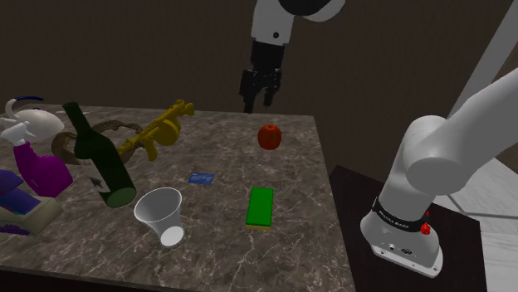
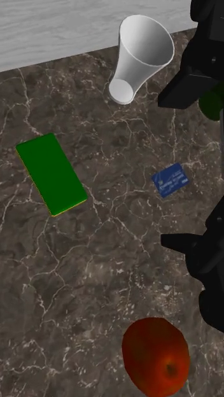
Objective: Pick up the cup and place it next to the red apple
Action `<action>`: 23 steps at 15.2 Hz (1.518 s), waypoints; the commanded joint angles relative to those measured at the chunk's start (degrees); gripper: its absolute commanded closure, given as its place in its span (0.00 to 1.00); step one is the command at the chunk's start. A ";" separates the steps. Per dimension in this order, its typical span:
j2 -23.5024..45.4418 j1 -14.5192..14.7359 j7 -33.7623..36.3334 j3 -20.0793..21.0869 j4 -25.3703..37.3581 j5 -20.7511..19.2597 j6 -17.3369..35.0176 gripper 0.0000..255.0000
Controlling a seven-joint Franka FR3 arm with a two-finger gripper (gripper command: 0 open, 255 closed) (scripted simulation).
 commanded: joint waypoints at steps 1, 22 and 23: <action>3.07 0.76 1.70 1.74 0.52 1.16 2.39 0.00; 39.72 7.92 18.04 13.44 19.53 0.64 19.12 0.00; 40.17 8.06 18.12 13.49 19.29 0.52 19.81 0.00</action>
